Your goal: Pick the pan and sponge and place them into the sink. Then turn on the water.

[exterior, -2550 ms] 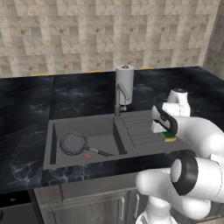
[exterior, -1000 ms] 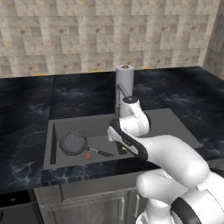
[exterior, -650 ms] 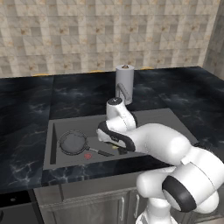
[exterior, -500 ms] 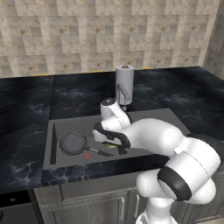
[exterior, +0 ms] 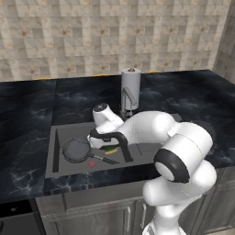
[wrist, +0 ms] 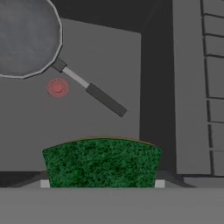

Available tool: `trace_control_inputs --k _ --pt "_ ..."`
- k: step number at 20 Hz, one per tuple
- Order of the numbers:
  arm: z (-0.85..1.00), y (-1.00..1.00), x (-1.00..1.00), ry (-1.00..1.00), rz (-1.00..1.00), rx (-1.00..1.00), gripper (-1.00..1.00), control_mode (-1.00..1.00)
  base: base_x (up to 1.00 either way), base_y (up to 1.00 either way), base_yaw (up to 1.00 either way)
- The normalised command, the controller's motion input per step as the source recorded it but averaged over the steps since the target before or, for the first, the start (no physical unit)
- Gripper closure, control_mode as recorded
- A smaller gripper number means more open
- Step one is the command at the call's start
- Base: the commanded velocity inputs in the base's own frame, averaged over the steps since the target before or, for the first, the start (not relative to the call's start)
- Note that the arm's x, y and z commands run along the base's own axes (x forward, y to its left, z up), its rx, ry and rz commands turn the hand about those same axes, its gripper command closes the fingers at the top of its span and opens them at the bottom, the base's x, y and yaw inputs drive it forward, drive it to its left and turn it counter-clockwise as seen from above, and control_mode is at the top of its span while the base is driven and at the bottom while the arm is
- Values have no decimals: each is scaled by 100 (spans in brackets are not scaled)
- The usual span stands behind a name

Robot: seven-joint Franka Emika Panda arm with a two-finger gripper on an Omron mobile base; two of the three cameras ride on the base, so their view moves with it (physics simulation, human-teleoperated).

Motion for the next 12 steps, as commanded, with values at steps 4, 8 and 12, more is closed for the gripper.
trace_control_inputs --k 4,8,12 --pt "-18 15 25 0 0 0 100 -100 0 0 0" --pt "-26 14 22 0 0 0 100 -100 0 0 0" --pt "-36 16 29 0 0 0 100 -100 0 0 0"
